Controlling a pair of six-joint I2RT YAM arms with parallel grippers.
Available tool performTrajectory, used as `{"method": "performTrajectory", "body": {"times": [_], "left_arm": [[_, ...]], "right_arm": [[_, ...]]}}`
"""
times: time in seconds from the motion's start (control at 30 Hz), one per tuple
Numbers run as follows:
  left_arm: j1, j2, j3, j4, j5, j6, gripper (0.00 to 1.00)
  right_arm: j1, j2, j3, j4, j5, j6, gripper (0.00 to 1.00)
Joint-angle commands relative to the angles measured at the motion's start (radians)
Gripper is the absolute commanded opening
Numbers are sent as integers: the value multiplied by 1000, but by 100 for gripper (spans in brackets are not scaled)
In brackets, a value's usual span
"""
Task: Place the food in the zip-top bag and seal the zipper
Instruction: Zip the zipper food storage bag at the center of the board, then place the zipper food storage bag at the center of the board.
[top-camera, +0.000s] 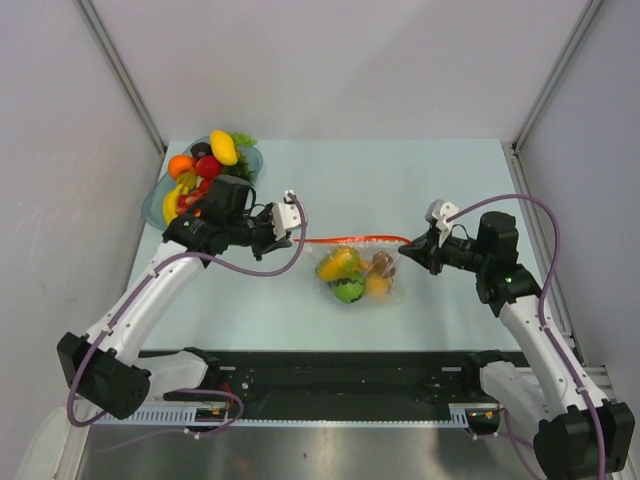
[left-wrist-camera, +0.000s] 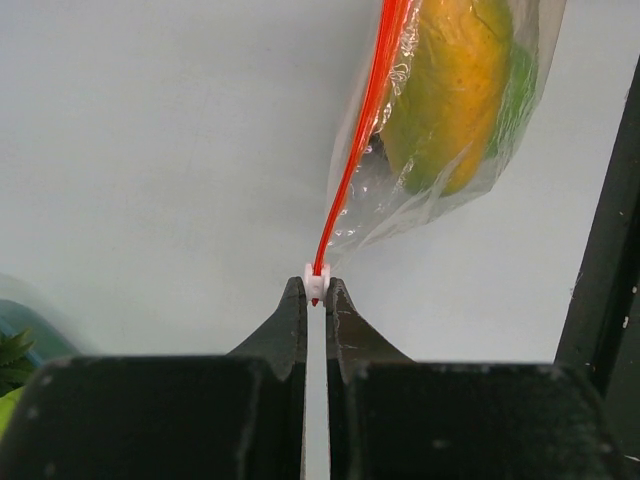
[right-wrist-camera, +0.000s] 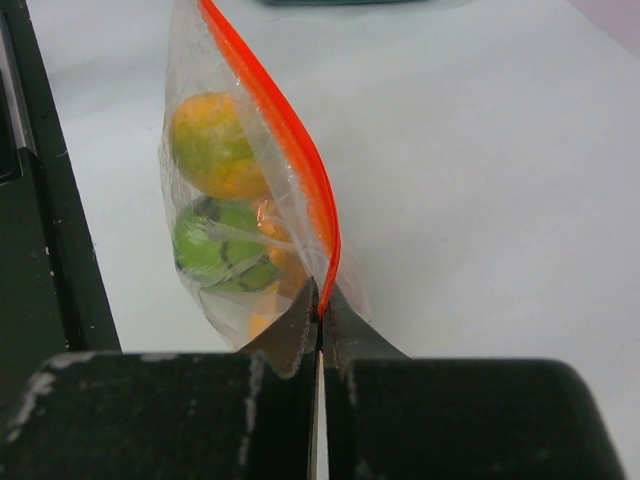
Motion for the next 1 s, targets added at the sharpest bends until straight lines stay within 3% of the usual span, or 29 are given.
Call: {"method": "performTrajectory", "body": {"times": [0.0,0.17,0.43,0.6,0.73,0.87,0.97], "left_arm": [[45,8,48,19,-28,-19,0],[51,41,85,120,-99,-55,0],[54,179,249,203,-177,-74,0],[49,171,137,174,-123,-57,0],[-27,137,-36,99,-25,-28,0],[-127,39,-200,148,-14,-103,0],[-179,-14,-305,185,-23,-150,0]], "right_arm": [[-23,24,50,50,46,15,0],[-15,123,100,130,58,-12,0],[-2,343,244,291,62,-194,0],[72,402,206,91,52,-435,0],[127,402,110,-72,106,-758,0],[144,374,43,-187,144,-868,0],[161,322,20,-305,163,-919,7]]}}
